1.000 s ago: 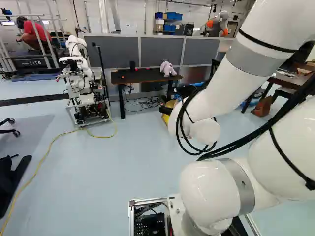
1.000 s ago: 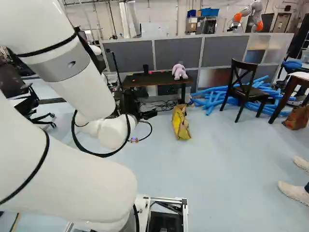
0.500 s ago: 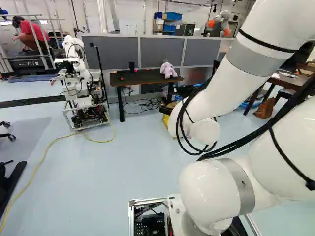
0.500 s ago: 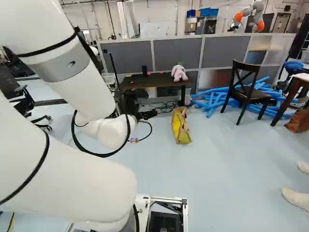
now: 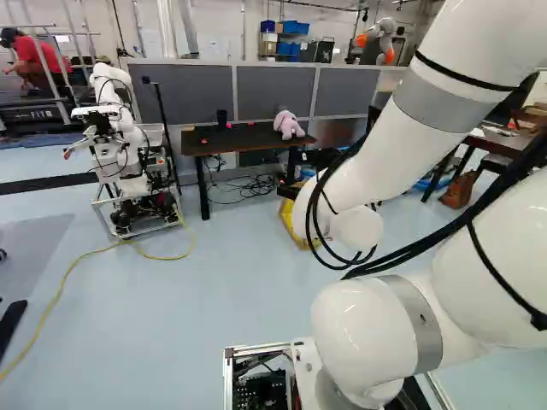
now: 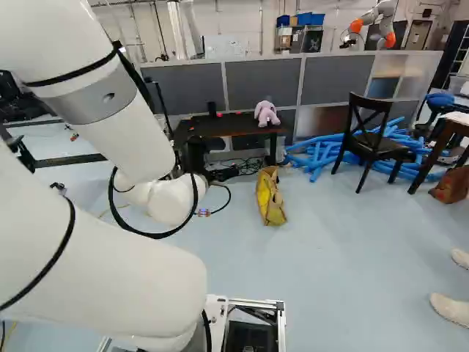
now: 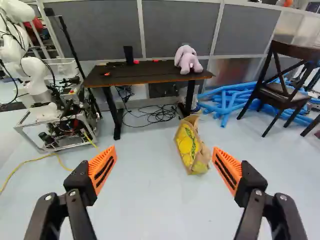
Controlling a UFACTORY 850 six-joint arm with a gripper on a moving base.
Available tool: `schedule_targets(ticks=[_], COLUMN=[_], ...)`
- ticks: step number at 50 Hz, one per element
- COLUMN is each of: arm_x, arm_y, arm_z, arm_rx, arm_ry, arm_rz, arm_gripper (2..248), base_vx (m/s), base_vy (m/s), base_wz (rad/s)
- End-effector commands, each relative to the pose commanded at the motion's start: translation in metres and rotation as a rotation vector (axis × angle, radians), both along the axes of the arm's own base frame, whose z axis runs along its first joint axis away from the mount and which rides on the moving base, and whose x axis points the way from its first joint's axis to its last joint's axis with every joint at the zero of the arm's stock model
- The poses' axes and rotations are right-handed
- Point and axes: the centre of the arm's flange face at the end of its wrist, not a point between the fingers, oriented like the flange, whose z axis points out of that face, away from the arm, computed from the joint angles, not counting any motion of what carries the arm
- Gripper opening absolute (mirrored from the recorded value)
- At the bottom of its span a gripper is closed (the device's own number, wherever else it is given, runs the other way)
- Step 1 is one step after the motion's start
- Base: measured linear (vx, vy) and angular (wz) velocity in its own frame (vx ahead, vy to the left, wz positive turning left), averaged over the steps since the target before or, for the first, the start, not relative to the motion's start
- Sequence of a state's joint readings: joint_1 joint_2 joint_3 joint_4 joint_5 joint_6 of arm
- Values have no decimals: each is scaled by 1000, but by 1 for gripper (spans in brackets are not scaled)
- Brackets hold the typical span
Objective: Pick up the bag on the ground and place it on the table
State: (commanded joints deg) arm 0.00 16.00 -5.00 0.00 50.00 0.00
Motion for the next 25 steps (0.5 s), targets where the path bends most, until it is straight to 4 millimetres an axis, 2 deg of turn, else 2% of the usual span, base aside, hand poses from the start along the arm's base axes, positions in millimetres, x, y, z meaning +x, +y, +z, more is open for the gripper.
schedule_targets(ticks=[19,25], arm_x=[0,0], arm_y=[0,0], arm_z=[0,0], arm_rx=[0,0], arm_ry=[0,0], arm_rz=[0,0], arm_gripper=[247,247], base_vx=[191,199], base_vy=[-76,-61], base_wz=[-176,-56])
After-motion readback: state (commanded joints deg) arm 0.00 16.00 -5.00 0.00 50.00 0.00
